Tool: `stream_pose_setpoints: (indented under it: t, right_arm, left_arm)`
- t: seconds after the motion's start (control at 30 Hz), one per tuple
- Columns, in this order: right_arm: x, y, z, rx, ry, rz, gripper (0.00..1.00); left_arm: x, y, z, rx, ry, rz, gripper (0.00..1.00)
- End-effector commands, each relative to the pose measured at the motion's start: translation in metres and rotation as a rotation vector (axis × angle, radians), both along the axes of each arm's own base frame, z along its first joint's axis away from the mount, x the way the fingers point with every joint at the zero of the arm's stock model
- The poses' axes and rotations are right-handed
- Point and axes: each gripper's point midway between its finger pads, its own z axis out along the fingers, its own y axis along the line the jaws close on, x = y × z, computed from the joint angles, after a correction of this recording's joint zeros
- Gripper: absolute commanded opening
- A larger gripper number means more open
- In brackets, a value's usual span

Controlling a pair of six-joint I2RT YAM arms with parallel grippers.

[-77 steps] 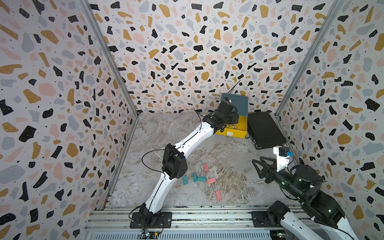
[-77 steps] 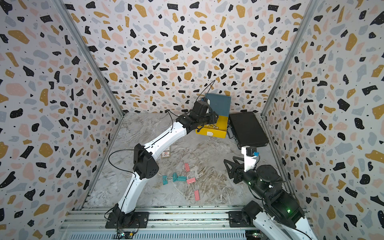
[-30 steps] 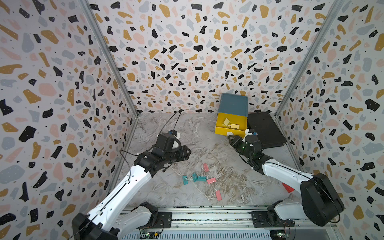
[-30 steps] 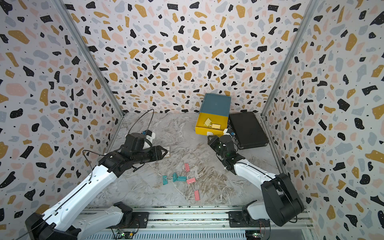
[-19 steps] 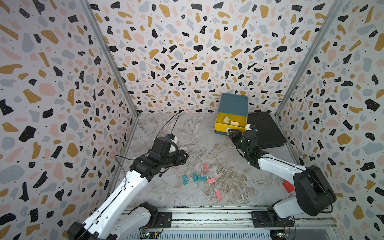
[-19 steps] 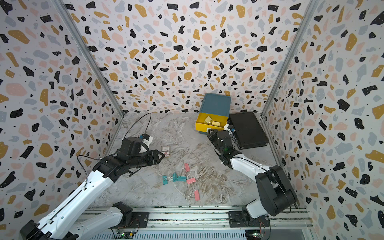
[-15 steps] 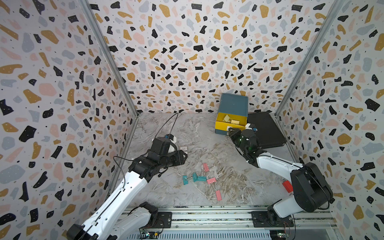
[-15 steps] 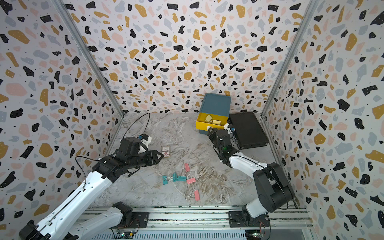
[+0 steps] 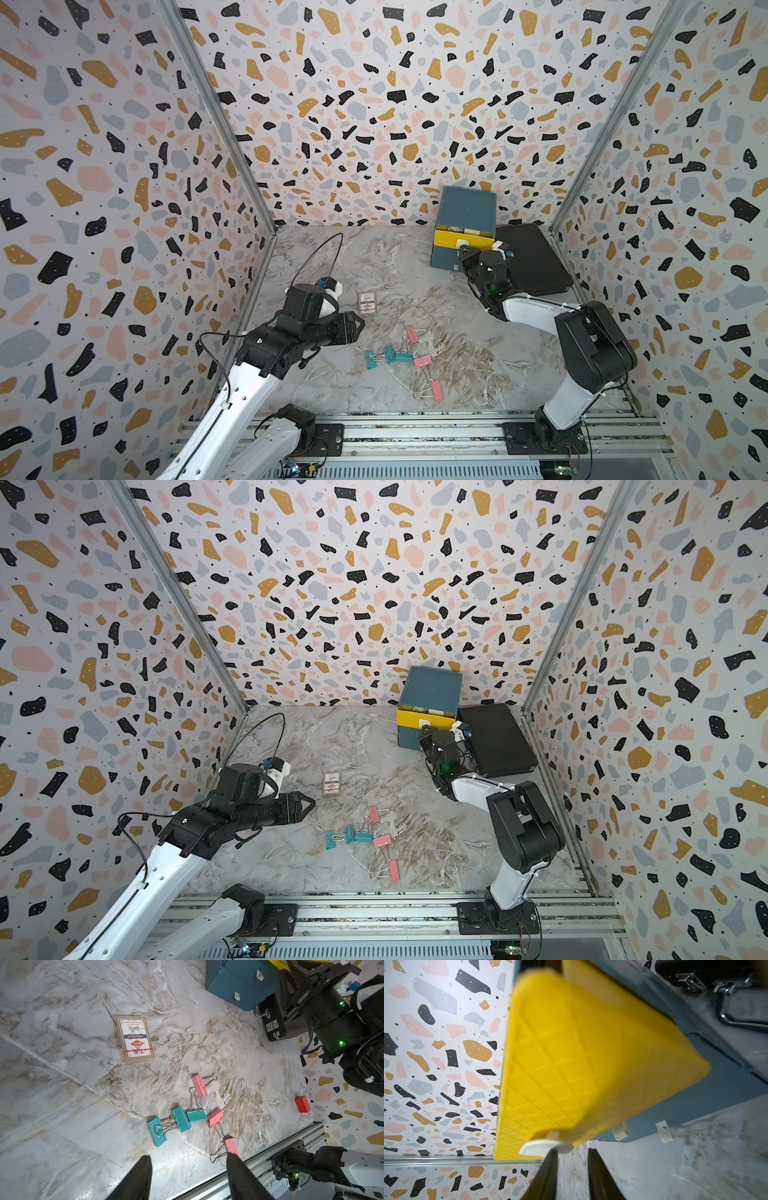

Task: Put the binder clips in the drawer according to color
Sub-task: Close the drawer of the storage box.

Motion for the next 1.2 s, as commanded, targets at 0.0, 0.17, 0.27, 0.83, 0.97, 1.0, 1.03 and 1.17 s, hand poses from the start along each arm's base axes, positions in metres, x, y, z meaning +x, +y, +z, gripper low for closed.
stream_pose_setpoints:
  t: [0.0,0.17,0.27,0.83,0.97,1.0,1.03,1.17]
  right_arm:
    - [0.013,-0.004,0.034,0.053,-0.09,-0.04,0.3]
    - [0.02,-0.004,0.031,0.072,-0.082,-0.057,0.31]
    - [0.023,-0.006,0.031,0.072,-0.08,-0.066,0.31]
    - [0.025,-0.017,0.028,0.12,-0.063,-0.047,0.37]
    - [0.012,-0.022,0.021,0.123,-0.063,-0.042,0.38]
    - [0.009,-0.023,0.018,0.13,-0.062,-0.041,0.39]
    - [0.006,-0.023,0.013,0.137,-0.055,-0.039,0.39]
    - [0.002,-0.022,-0.008,0.178,-0.036,-0.033,0.39]
  left_arm:
    - [-0.013,0.005,-0.005,0.023,0.009,-0.032,0.62]
    - [-0.017,0.007,-0.006,0.026,0.013,-0.031,0.62]
    - [-0.018,0.007,-0.003,0.018,0.005,-0.025,0.62]
    - [-0.021,0.006,-0.013,0.03,0.018,-0.049,0.63]
    - [-0.024,0.006,-0.021,0.047,0.034,-0.072,0.63]
    - [-0.025,0.006,-0.023,0.05,0.04,-0.077,0.64]
    - [-0.025,0.006,-0.022,0.047,0.04,-0.081,0.64]
    - [-0.026,0.002,-0.02,0.029,0.037,-0.107,0.64]
